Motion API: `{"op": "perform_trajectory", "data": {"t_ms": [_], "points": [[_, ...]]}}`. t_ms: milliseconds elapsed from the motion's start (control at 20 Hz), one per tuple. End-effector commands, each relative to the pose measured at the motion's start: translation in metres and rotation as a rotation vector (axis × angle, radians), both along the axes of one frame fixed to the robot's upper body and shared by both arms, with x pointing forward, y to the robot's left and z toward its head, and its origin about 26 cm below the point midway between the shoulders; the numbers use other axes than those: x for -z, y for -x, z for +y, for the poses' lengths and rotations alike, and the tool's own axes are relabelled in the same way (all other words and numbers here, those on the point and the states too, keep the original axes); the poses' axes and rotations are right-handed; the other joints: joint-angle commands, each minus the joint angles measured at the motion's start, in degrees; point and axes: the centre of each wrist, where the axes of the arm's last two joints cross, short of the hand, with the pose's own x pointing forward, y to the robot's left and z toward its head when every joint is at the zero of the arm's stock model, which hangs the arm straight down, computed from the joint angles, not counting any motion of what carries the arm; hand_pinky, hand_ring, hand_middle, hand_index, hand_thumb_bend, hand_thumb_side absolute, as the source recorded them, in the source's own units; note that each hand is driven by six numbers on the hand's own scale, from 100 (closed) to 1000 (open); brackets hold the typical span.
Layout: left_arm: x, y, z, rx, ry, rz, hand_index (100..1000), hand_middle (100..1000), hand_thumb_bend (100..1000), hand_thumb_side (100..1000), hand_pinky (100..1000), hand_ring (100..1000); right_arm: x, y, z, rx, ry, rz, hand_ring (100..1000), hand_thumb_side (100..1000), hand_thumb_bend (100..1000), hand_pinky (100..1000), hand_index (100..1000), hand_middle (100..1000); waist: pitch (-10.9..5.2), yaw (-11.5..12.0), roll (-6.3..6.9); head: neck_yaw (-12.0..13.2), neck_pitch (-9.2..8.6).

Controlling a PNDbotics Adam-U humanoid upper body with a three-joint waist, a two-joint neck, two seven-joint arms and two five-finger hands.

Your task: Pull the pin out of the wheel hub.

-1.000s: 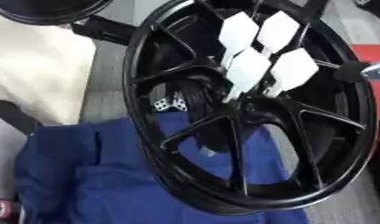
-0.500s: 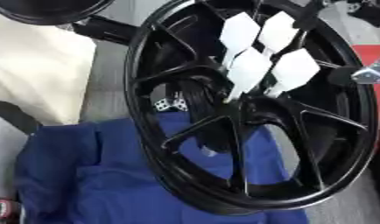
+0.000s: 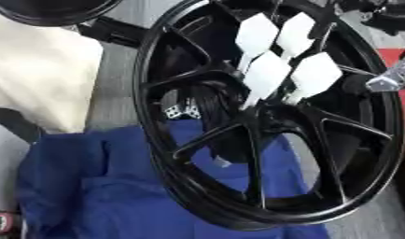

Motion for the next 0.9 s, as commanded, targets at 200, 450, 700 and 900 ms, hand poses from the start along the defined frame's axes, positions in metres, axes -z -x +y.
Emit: {"op": "perform_trajectory", "data": {"t_ms": [200,450,700,900], "points": [[-0.009,0.002,-0.001,0.009,-0.02,-0.03,735,691,560,559,770,734,-0.004,-0.004,-0.004,0.021,0.002,-0.012,161,175,401,280,803,706,-0.89,0.17,0.21,-0.01,-0.51],[-0.01,0.002,-0.001,0.01,-0.019,-0.031,735,691,559,559,770,734,0.0,-0.009,-0.005,0.027,-0.002,0.002,159,186,391,276,795,695,-0.83,0.31,0.27,-0.06,-0.55],[-0.01,0.002,-0.001,0.013,-0.018,-0.03,735,691,559,559,771,733,0.004,-0.012,-0.006,0.033,-0.004,0.011,159,187,387,274,790,693,-0.7,0.4,0.31,-0.1,-0.56],[-0.01,0.002,-0.001,0.014,-0.019,-0.032,735,691,559,559,771,733,0.007,-0.016,-0.008,0.043,-0.002,0.023,158,189,385,272,785,690,-0.65,0.43,0.39,-0.14,-0.68]]}}
